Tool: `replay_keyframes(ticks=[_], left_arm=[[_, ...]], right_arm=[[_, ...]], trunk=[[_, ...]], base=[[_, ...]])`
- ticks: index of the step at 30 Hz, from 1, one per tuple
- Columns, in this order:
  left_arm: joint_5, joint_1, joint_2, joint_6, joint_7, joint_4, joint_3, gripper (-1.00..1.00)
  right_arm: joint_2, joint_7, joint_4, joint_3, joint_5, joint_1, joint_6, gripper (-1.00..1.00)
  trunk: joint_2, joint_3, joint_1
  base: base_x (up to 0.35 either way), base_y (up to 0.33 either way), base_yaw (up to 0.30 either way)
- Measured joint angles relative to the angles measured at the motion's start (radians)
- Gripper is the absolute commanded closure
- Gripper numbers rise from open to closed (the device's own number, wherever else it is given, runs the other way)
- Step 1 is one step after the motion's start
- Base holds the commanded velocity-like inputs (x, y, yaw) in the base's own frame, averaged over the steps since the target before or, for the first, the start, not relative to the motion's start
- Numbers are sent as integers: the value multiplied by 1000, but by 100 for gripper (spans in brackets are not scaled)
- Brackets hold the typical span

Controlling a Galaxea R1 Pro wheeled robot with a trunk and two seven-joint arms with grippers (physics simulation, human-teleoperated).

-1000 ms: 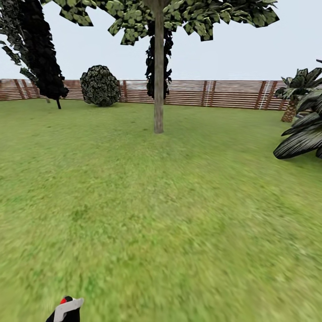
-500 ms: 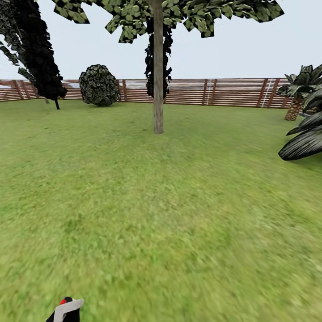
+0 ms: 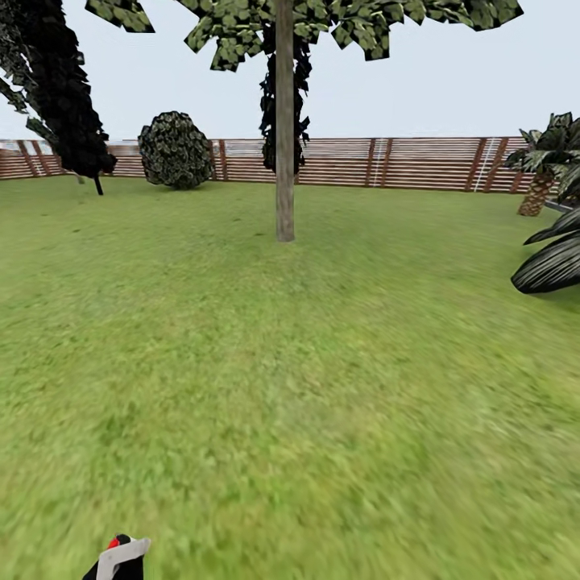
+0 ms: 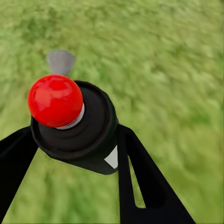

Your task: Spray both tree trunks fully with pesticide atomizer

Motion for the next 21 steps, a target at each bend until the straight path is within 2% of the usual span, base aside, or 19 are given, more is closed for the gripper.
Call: replay_keyframes(ticks=[21], left_arm=[[1, 0, 5, 2, 7, 0, 10, 100]], right_arm=[[0, 0, 0, 0, 0, -1, 0, -100]], trunk=[[0, 0, 0]], base=[[340, 0, 0]])
